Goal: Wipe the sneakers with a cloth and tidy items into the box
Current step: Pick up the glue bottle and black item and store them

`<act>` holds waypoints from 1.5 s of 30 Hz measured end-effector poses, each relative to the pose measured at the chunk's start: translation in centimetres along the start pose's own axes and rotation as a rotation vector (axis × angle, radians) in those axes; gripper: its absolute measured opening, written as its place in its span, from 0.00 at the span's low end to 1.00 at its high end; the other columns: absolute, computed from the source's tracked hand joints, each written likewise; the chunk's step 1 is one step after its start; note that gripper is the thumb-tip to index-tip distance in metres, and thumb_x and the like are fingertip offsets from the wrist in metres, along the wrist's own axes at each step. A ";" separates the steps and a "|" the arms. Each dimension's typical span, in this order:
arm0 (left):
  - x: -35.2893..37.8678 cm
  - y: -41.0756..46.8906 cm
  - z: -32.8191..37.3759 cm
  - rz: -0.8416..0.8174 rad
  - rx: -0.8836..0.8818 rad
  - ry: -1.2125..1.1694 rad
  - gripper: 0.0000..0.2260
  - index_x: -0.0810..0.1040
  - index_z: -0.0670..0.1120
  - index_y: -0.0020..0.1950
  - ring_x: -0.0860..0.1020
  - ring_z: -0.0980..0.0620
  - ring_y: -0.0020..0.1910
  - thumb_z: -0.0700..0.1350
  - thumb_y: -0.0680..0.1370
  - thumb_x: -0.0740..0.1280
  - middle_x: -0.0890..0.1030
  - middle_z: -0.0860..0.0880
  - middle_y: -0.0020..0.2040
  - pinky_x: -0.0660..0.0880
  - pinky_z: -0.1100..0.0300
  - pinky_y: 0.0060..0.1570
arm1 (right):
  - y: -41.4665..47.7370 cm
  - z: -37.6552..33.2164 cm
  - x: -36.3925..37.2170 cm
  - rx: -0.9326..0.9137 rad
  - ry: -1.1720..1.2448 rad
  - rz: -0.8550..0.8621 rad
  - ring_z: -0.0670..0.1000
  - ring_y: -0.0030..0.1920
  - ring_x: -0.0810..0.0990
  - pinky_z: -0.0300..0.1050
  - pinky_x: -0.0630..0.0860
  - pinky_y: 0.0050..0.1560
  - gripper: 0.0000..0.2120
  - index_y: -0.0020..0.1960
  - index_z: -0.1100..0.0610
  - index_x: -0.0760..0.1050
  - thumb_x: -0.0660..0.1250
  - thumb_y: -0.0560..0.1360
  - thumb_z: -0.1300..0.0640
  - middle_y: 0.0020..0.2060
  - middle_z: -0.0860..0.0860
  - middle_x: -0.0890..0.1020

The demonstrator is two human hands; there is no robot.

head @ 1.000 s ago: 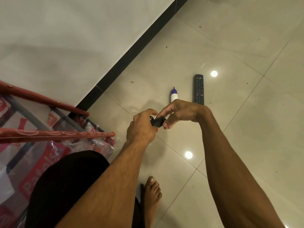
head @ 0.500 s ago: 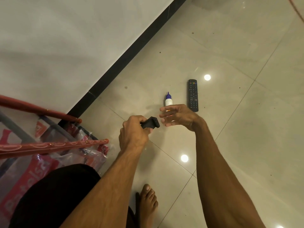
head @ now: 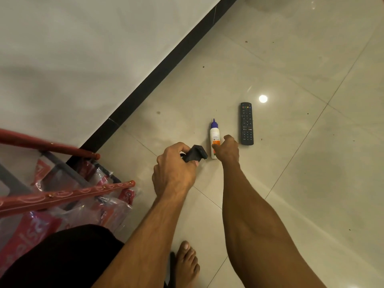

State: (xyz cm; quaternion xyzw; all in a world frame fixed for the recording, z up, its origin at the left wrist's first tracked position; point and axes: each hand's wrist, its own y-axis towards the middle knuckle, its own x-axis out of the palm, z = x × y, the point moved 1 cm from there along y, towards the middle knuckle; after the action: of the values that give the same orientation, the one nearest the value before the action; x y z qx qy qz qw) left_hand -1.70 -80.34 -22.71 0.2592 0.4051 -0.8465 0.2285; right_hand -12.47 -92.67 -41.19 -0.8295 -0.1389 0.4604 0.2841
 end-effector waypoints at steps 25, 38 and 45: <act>-3.7 -3.2 0.2 0.079 0.039 -0.214 0.08 0.76 0.42 0.52 0.74 0.55 0.46 0.39 0.75 0.71 0.77 0.51 0.49 0.76 0.59 0.47 | -9.2 -3.0 -6.5 -0.003 0.748 -0.335 0.55 0.50 0.79 0.45 0.80 0.39 0.28 0.62 0.55 0.69 0.72 0.69 0.73 0.54 0.57 0.78; -17.7 -15.9 3.7 0.284 0.303 -0.489 0.08 0.76 0.45 0.50 0.79 0.51 0.53 0.37 0.74 0.72 0.81 0.50 0.51 0.81 0.47 0.46 | -24.5 -10.7 -16.8 -0.310 0.838 -0.252 0.57 0.52 0.82 0.49 0.83 0.40 0.24 0.62 0.52 0.70 0.74 0.70 0.64 0.56 0.56 0.79; -26.6 -24.8 4.6 0.431 0.502 -0.471 0.09 0.75 0.42 0.52 0.78 0.49 0.52 0.36 0.75 0.70 0.78 0.47 0.55 0.82 0.56 0.40 | -33.7 -15.1 -21.7 -0.579 0.859 -0.165 0.57 0.51 0.82 0.57 0.83 0.45 0.22 0.59 0.57 0.72 0.74 0.68 0.68 0.52 0.56 0.80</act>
State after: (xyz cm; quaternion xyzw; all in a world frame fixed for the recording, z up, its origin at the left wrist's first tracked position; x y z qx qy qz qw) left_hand 2.54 -65.27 10.43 0.1850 0.0589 -0.8880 0.4168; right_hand -10.30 -81.59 0.11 -0.9743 -0.1964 -0.0025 0.1099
